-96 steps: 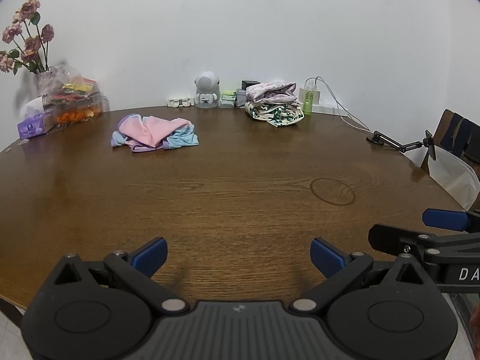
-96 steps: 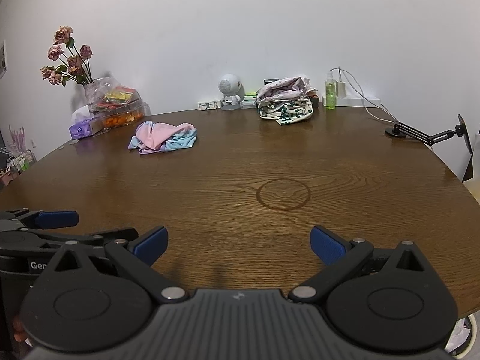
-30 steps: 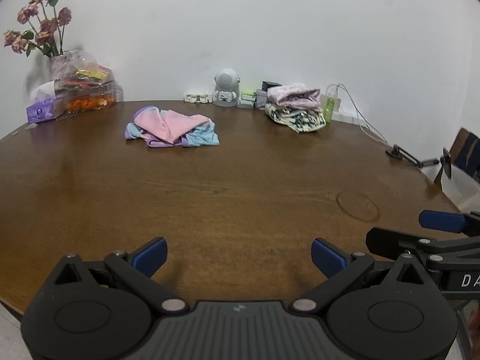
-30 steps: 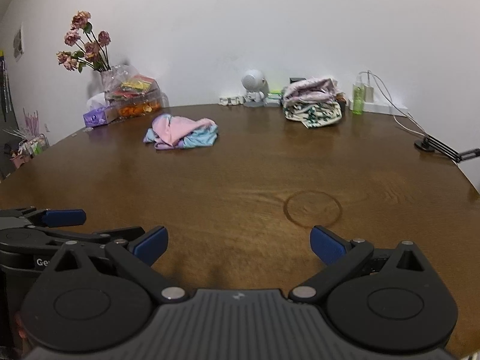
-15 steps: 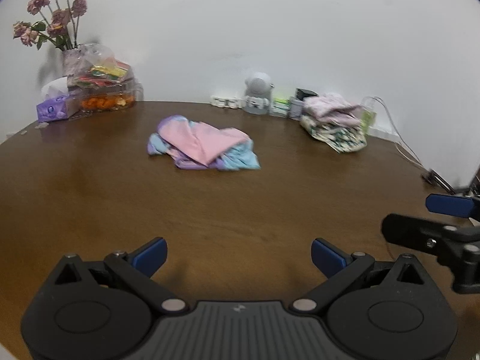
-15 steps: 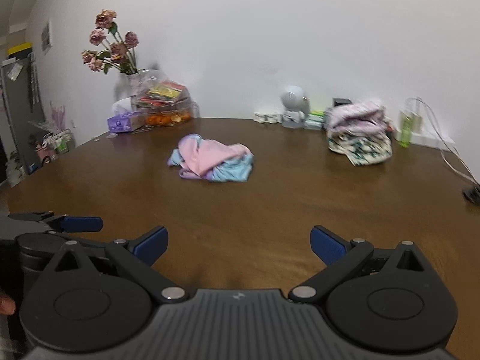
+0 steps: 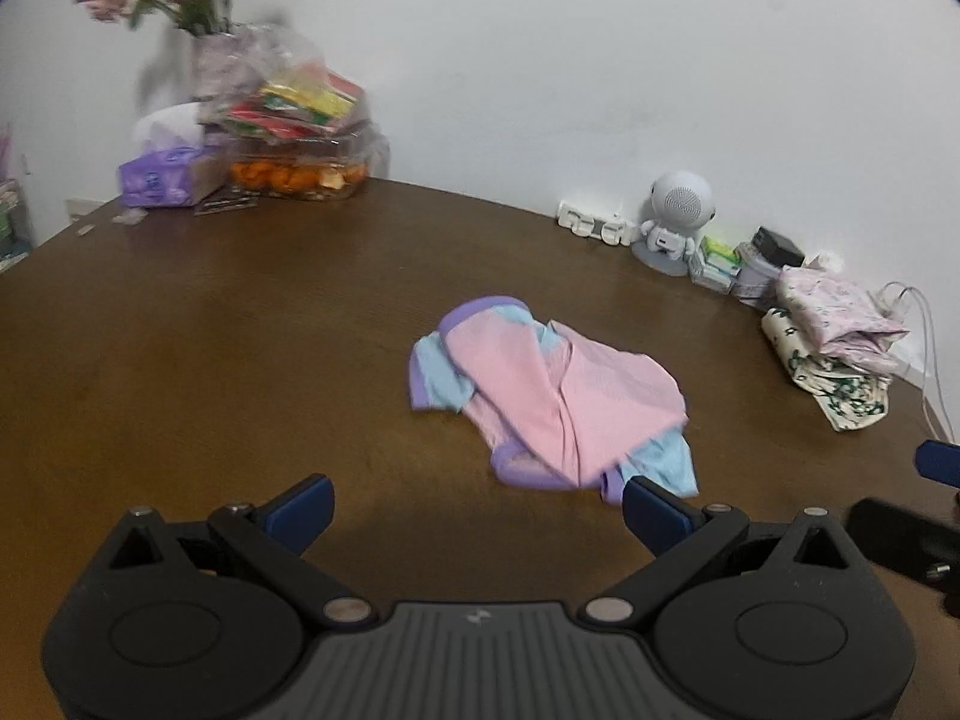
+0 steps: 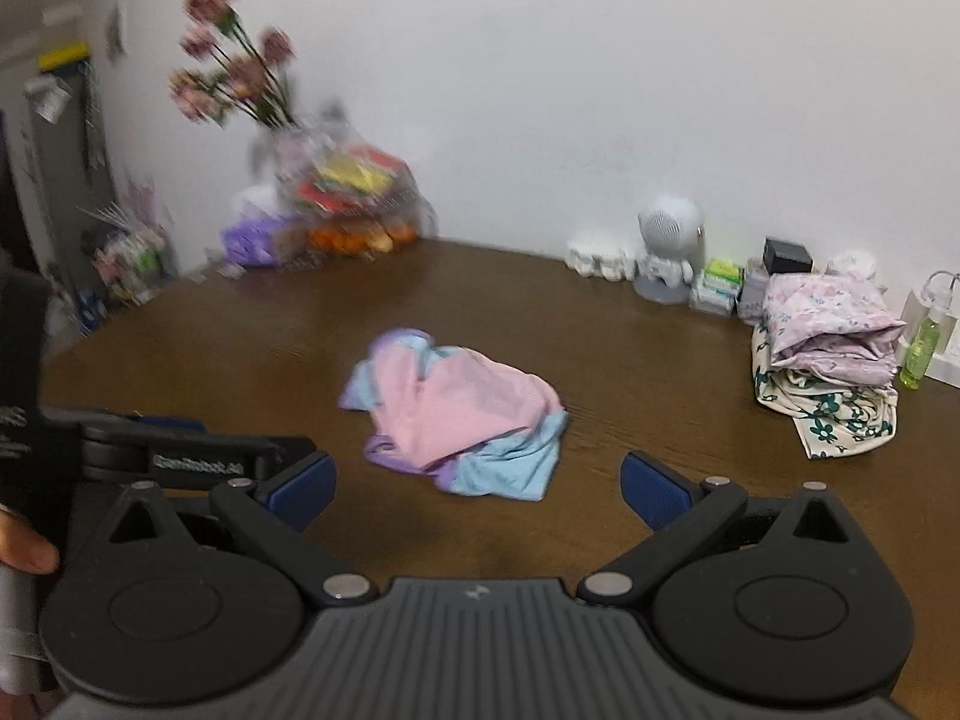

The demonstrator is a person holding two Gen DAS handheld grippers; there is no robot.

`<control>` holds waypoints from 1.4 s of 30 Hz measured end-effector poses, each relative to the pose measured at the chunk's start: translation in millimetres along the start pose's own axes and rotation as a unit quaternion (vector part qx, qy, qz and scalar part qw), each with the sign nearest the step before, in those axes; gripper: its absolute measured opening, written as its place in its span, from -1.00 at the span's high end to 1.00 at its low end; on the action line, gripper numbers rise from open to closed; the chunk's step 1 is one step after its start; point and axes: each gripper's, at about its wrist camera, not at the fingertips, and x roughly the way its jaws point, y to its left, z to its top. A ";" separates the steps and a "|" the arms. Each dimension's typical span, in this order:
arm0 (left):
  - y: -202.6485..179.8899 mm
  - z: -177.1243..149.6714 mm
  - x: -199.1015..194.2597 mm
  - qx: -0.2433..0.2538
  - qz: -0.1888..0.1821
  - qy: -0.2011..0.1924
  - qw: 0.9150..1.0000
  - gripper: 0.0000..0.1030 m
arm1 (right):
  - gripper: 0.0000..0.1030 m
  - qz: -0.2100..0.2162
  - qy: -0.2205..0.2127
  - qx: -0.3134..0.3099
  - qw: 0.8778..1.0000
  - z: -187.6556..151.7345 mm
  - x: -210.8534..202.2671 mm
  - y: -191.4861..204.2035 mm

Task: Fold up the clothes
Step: 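Move both tools to the crumpled pink-blue garment and close on its edges, then lift the garment with both grippers and shake it open in the air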

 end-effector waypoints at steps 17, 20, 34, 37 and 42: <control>-8.1 76.2 137.8 -0.053 -0.037 0.056 0.996 0.33 | 0.34 0.006 0.069 0.047 0.996 15.1 167.4 -47.9; -10.5 77.1 142.9 -0.039 -0.036 0.058 0.997 0.81 | 0.93 0.033 0.074 0.075 0.994 12.4 178.7 -54.6; -47.5 149.6 1.9 -0.052 -0.135 -0.126 0.981 0.92 | 0.99 0.046 -0.138 0.130 0.981 84.8 24.7 -110.7; -72.8 164.3 -62.5 -0.014 -0.160 -0.193 0.968 0.92 | 0.99 0.026 -0.212 0.101 0.972 105.9 -56.3 -116.9; -100.0 138.7 -132.3 0.042 -0.200 -0.237 0.950 0.92 | 0.99 -0.001 -0.251 0.037 0.967 93.1 -151.8 -112.3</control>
